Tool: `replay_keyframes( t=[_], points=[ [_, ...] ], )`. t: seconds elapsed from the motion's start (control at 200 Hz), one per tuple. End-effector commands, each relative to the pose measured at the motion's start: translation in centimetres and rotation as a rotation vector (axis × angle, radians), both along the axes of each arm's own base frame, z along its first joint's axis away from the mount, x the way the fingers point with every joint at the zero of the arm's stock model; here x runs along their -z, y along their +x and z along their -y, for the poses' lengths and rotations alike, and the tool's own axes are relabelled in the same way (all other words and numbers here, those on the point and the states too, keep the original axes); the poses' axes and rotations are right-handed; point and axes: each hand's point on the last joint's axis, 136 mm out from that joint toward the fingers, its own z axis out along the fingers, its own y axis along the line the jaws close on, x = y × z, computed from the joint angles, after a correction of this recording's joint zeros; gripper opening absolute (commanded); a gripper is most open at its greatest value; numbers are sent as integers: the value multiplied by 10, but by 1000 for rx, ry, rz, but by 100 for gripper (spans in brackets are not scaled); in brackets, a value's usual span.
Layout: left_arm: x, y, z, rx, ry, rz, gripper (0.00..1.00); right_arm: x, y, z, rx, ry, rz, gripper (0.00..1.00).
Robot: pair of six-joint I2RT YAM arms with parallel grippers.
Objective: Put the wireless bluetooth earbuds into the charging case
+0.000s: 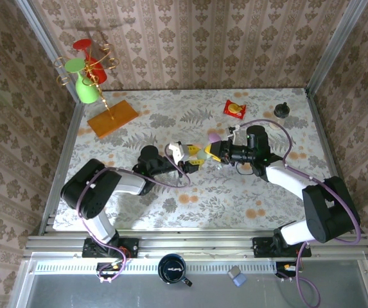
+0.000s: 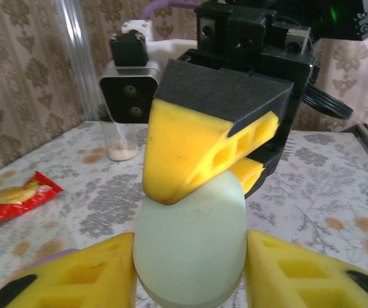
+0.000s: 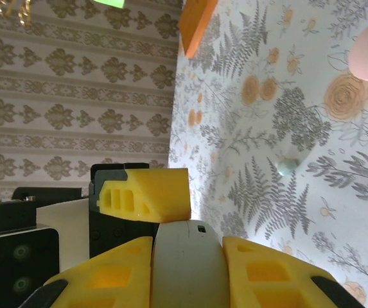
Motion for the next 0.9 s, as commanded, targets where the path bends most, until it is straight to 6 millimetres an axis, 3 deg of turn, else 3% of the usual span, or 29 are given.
replay_keyframes(
  t=[0.0, 0.185, 0.47, 0.895],
  points=[
    [-11, 16, -12, -114, -24, -33, 53, -20, 7, 0, 17, 99, 16, 14],
    [-31, 8, -18, -124, -70, -37, 59, -43, 10, -5, 0, 240, -11, 11],
    [-53, -4, -15, -65, -105, -14, 78, -67, 9, -10, -24, 339, -34, 8],
    [-73, -4, -11, -31, -165, 48, 68, -92, -8, -21, -87, 406, -14, 5]
  ],
)
